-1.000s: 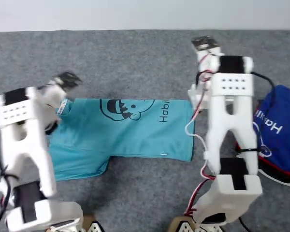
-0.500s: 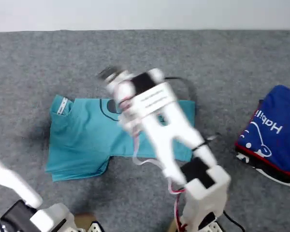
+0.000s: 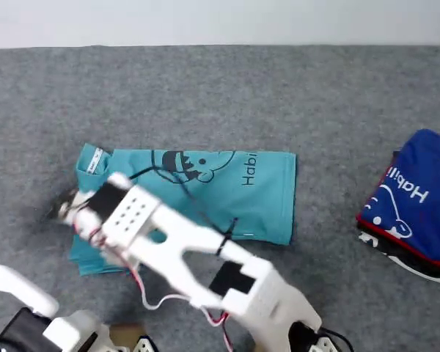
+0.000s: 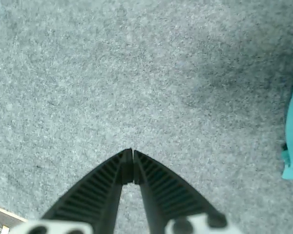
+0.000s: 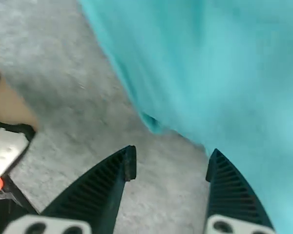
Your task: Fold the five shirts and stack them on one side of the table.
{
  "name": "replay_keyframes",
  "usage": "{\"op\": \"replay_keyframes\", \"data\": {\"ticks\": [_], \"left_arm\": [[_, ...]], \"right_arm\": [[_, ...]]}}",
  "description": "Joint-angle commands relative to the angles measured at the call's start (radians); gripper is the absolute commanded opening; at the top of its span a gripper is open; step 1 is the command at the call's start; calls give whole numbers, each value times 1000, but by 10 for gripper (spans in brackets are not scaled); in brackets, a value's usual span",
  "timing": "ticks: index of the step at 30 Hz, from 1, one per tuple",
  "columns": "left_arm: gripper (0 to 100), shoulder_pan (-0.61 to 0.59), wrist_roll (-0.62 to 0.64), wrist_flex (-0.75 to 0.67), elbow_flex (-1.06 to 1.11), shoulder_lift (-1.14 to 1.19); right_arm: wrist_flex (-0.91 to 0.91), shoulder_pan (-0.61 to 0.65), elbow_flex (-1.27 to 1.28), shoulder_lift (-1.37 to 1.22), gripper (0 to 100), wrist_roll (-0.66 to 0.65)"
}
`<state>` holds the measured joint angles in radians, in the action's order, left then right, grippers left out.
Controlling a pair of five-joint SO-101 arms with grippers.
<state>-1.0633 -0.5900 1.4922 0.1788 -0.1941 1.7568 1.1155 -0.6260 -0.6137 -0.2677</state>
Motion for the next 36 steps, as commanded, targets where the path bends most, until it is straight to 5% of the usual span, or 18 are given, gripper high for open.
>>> {"op": "replay_keyframes", "data": {"ticks": [1, 9, 15, 24, 30, 36], "left_arm": [[5, -5, 9, -9, -28, -44], [5, -5, 9, -9, -27, -40], [5, -5, 9, -9, -27, -40], [5, -3, 9, -9, -27, -40], [5, -3, 8, -9, -27, -40], [5, -3, 8, -9, -27, -40]], "right_arm": [[24, 42, -84, -16, 241, -5], [-27, 15, -137, -136, 238, -6], [-61, -15, -137, -159, 70, -8], [-59, -59, -207, -163, 11, -15], [-28, -56, -272, -159, 30, -63], [31, -13, -316, -166, 190, 9]]}}
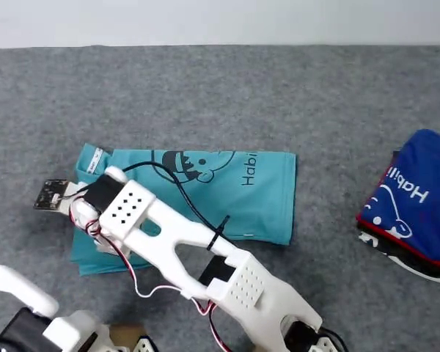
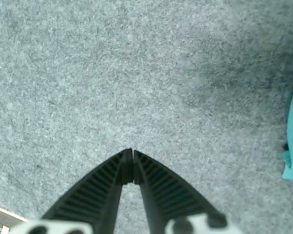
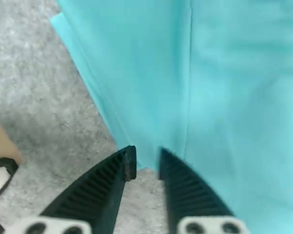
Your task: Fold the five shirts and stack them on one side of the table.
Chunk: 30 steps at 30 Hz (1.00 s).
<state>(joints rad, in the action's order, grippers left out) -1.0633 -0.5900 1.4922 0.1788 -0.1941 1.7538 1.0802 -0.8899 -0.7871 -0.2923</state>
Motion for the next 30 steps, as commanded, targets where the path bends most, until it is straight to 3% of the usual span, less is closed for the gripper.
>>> {"op": "replay_keyframes", "data": {"ticks": [1, 8, 14, 30], "left_arm": [[5, -3, 8, -9, -27, -40], [5, -3, 8, -9, -10, -40], [5, -5, 6, -43, 53, -46], [5, 3, 6, -77, 74, -40]], "right_arm": [[31, 25, -52, 4, 199, 37], [-33, 44, -54, -105, 155, 37], [-38, 30, -55, -137, 8, -54], [-140, -194, -224, -151, 10, -61]]}}
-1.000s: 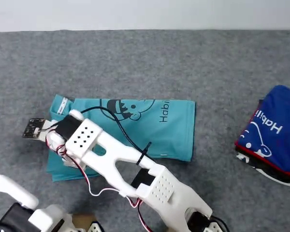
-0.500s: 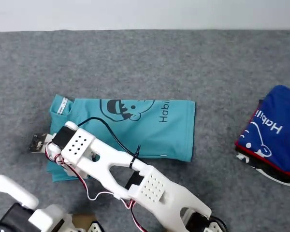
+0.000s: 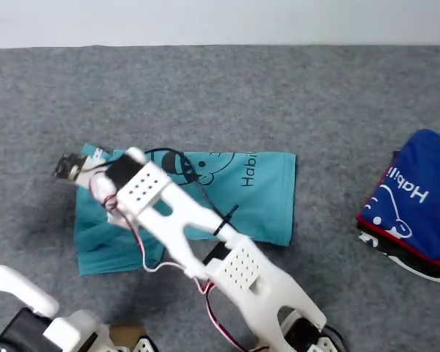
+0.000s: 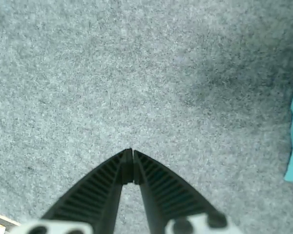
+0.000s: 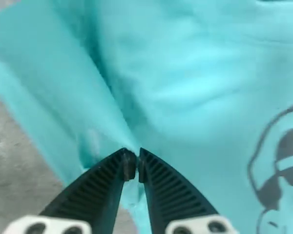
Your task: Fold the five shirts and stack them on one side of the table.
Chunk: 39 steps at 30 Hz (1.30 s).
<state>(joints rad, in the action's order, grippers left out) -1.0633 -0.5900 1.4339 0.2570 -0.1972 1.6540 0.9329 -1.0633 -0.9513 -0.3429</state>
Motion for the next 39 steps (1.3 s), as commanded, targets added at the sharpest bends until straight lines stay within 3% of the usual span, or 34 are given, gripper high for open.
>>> {"op": "replay_keyframes", "data": {"ticks": [1, 7, 13, 22, 31, 39], "left_arm": [[5, 3, 6, -26, -2, -37], [5, 3, 6, -46, -2, -37], [5, 3, 6, -58, -2, -35], [5, 3, 6, -75, -1, -35], [5, 5, 6, -89, 10, -35], [5, 5, 6, -117, 50, -41]], "right_arm": [[-54, -58, -51, 5, 10, -11], [-88, -114, -57, -73, 17, -9], [-104, -156, -74, -85, 130, 44], [-154, -225, -124, -82, 136, 60], [25, -91, -292, -58, 132, 60], [47, -16, -172, -62, 132, 60]]}}
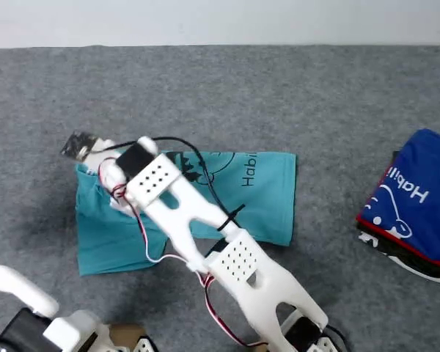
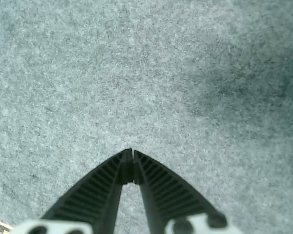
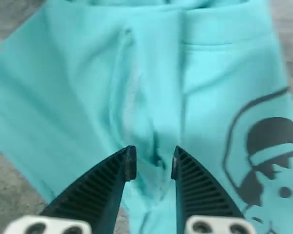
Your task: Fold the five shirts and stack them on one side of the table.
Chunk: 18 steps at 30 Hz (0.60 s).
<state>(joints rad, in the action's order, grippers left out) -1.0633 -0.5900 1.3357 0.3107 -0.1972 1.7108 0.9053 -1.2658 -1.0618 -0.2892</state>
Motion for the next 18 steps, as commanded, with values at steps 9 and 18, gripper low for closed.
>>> {"op": "replay_keyframes", "data": {"ticks": [9, 18], "left_arm": [[5, 5, 5, -18, -4, -41], [5, 5, 5, -18, -7, -37]], "right_arm": [[-151, -288, 61, -28, 132, -104], [-44, -205, -140, -15, 132, -103]]}}
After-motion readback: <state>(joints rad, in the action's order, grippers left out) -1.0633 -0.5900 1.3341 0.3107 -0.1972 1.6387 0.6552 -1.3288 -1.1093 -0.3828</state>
